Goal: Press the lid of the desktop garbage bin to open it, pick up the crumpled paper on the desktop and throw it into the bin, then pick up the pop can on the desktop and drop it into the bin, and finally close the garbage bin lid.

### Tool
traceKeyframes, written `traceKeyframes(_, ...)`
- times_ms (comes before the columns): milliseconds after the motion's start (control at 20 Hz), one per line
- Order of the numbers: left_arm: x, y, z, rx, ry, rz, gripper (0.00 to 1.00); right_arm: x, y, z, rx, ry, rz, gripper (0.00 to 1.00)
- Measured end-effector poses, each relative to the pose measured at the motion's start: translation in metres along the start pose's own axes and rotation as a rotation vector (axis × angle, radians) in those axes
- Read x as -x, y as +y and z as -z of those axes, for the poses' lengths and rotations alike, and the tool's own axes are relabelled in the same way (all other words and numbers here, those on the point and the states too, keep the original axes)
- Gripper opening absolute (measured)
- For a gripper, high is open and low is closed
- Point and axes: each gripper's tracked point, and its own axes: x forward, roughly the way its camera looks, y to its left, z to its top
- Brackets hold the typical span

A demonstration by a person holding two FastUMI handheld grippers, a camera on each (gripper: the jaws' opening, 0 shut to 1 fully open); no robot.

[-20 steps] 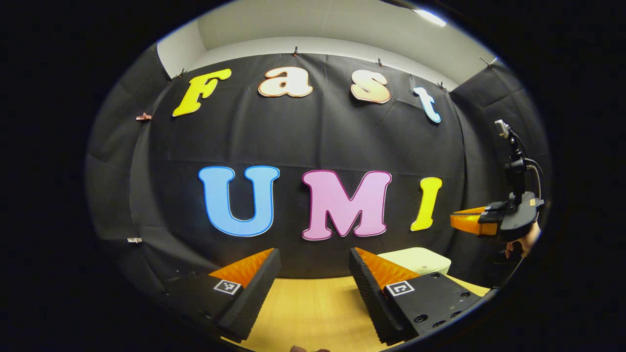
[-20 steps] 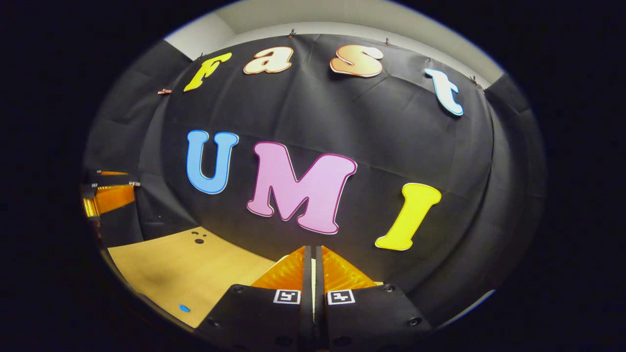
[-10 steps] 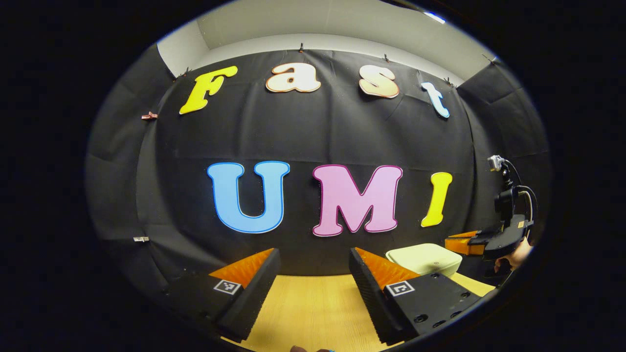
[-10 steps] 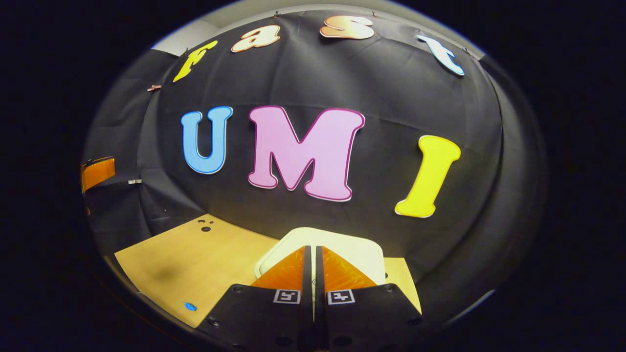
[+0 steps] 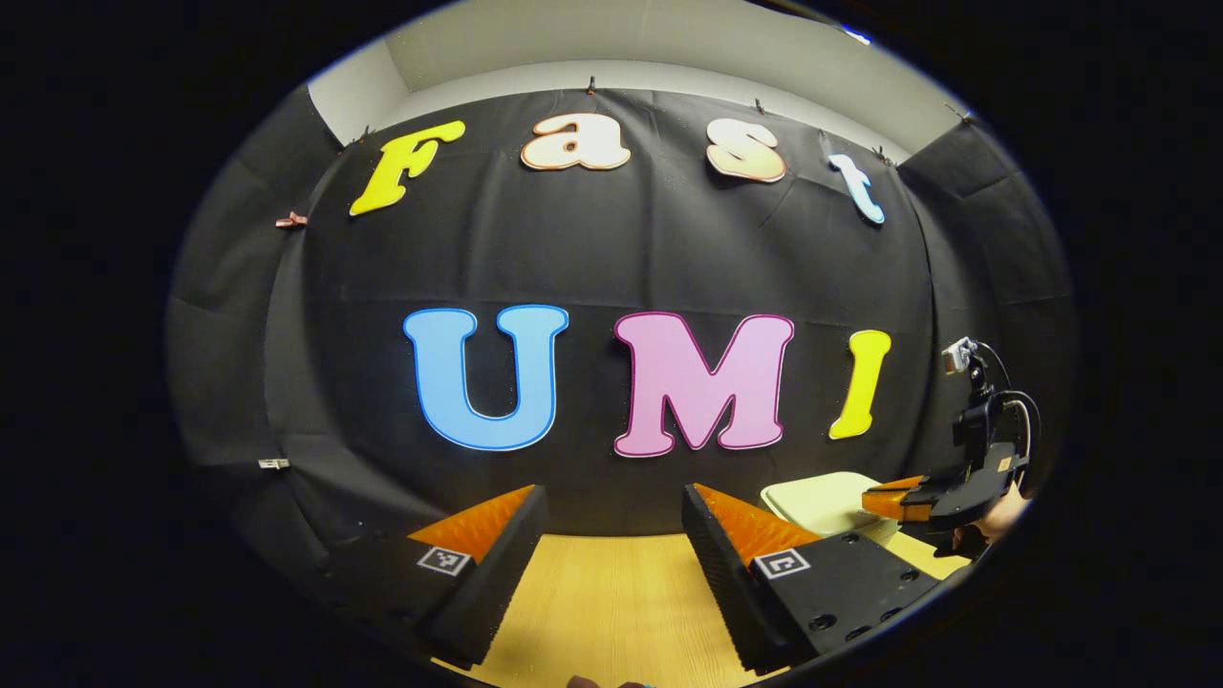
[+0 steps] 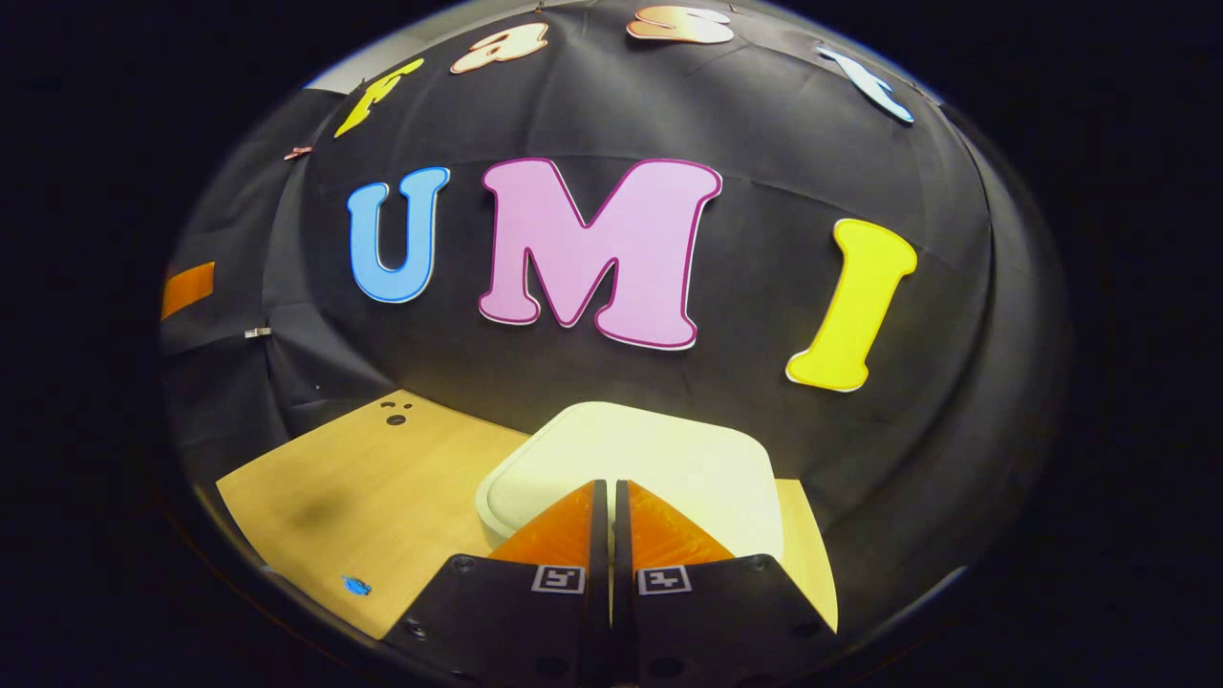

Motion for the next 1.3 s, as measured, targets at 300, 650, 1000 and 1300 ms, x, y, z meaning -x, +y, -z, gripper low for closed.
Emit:
traceKeyframes(300, -0.006, 0.003, 0.005, 0.001, 0.012, -0.005, 0.92, -0.007, -0.005, 0.012, -0.075, 0.025, 0.014, 0.06)
traceKeyframes(650, -0.014, 0.003, 0.011, 0.021, 0.026, -0.008, 0.92, -0.004, -0.007, 0.019, -0.062, 0.003, 0.066, 0.06)
traceKeyframes(1000, -0.007, 0.009, 0.011, 0.041, 0.022, -0.026, 0.92, 0.000, -0.007, 0.010, -0.148, 0.004, 0.040, 0.06)
traceKeyframes(1300, 0.008, 0.009, 0.004, 0.033, 0.011, -0.027, 0.92, 0.009, -0.009, 0.000, -0.165, 0.019, 0.019, 0.07)
